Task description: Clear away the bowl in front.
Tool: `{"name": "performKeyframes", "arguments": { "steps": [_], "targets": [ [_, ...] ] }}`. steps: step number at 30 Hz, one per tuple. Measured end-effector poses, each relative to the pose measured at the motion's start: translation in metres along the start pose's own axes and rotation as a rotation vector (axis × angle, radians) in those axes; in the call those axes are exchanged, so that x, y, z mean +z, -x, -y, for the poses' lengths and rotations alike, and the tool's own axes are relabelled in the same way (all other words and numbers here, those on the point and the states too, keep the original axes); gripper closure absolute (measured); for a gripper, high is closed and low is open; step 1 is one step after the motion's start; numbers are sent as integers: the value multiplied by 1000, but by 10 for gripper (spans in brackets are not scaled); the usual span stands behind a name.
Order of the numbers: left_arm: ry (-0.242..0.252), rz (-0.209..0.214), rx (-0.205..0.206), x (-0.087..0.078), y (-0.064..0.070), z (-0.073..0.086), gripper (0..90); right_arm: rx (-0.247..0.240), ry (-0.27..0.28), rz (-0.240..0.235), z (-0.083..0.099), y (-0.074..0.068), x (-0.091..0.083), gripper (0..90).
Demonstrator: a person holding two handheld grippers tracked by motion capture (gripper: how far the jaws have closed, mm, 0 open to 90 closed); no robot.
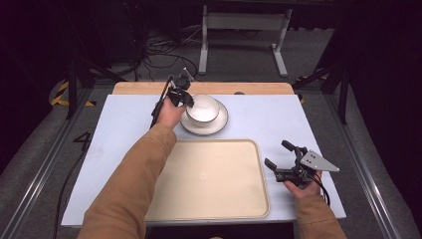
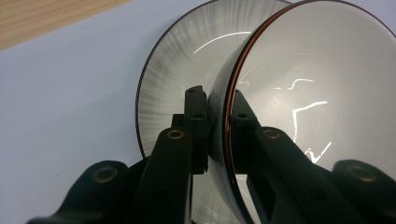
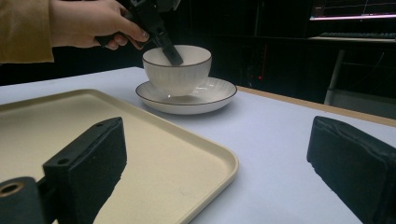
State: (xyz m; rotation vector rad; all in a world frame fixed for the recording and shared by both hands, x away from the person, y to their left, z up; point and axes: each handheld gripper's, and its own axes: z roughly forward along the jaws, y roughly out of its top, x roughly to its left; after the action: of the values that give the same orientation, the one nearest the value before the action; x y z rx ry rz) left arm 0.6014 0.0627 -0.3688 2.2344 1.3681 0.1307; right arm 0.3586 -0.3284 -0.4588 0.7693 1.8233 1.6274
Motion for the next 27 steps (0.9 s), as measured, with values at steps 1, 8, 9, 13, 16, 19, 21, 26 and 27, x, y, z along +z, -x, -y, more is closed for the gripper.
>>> {"name": "performKeyframes", "arguments": {
  "steps": [1,8,9,13,16,19,21,26,27],
  "targets": [
    [3,0,4,-3,1,-1,829,0,-1,1,0,0,0,53],
    [8,5,21,-20,6,-3,829,1,0,1,0,0,0,53],
    [7,3,22,-21,7,-3,829,1,0,1,0,0,0,53],
    [16,4,31,-29,9,-4,828,1,0,1,0,0,0,53],
    [19,9,35,-34,9,-5,829,0,0,1,0,0,0,53],
    [23,12,47,-39,11,-7,829,1,-1,2,0,0,0,53],
    [23,14,45,-43,12,-7,828,1,0,1,0,0,0,53],
    [24,19,54,-48,13,-7,829,0,-1,1,0,0,0,53],
    [22,19,56,-49,12,-6,828,0,-1,1,0,0,0,53]
  ]
}}
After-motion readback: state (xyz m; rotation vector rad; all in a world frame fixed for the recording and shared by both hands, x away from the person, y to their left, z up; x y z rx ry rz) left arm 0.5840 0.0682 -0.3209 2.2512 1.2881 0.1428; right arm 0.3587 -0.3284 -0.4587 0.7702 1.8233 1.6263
